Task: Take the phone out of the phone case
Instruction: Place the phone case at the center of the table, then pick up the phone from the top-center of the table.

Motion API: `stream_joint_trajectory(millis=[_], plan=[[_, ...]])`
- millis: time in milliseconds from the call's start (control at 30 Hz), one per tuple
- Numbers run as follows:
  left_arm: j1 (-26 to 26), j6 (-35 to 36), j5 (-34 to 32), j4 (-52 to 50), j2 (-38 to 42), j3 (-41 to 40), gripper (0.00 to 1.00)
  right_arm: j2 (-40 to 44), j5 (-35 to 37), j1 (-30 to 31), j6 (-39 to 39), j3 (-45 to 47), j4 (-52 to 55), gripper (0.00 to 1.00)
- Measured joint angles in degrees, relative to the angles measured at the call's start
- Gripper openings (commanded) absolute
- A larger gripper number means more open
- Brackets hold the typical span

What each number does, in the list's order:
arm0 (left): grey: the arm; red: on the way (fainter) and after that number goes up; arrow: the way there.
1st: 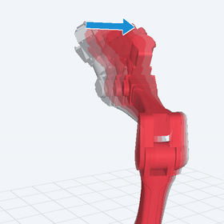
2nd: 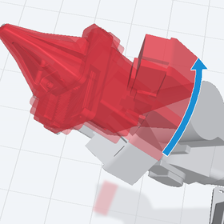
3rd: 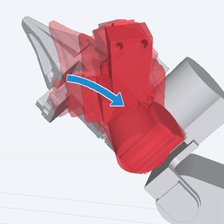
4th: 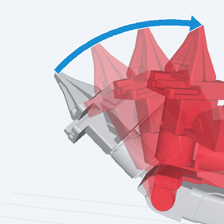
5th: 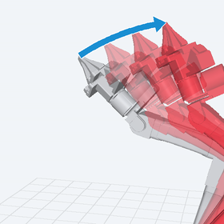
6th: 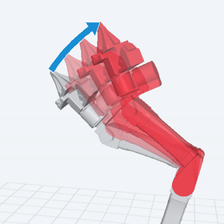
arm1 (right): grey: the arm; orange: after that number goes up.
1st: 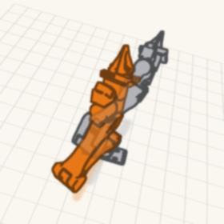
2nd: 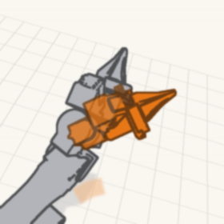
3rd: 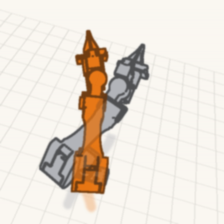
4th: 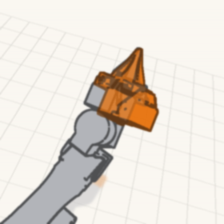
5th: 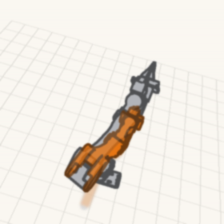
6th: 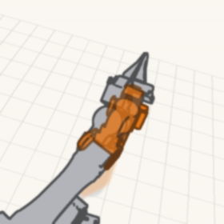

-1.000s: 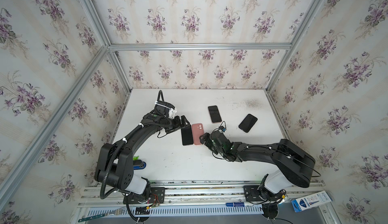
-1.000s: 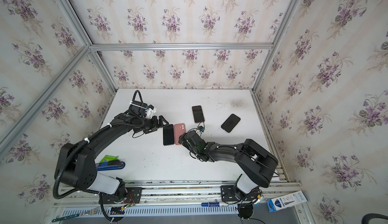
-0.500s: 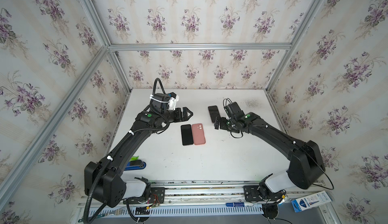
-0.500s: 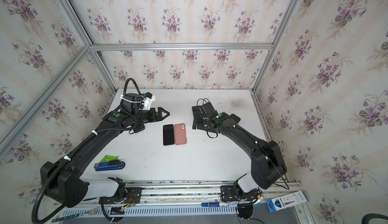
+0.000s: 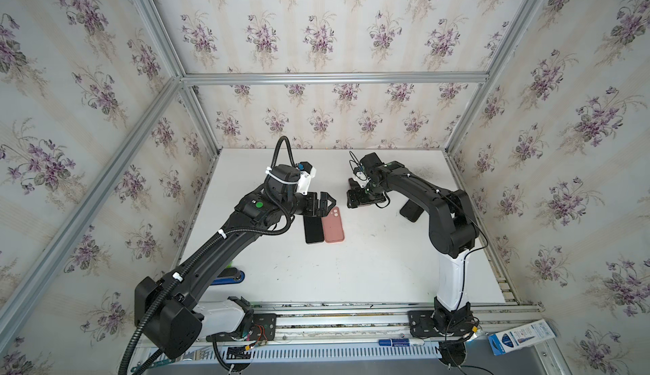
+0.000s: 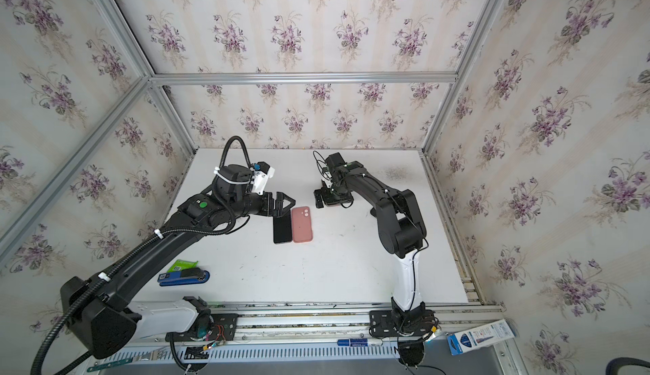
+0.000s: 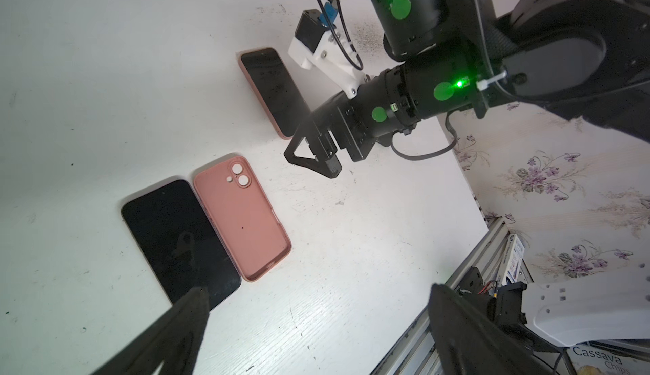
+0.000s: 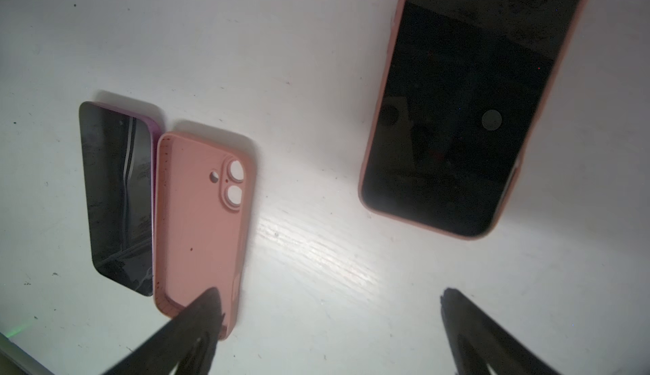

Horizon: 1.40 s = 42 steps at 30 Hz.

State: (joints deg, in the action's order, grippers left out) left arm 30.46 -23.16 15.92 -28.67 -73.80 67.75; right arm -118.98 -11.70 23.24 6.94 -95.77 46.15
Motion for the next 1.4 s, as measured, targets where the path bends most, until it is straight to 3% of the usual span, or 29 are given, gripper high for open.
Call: stream_joint_trajectory(millis=[333,1400], plan=[[0.4,-1.7,-2.4,0.0,-1.4,-0.5,1.0,-6.5,6.4,-1.6,-2.2,-7.3,5.0,0.99],[0.4,-3.5,-3.8,0.1,-7.8,3.8,0.99,-18.0,7.4,-2.8,-4.4,-20.4,9.4,0.9]])
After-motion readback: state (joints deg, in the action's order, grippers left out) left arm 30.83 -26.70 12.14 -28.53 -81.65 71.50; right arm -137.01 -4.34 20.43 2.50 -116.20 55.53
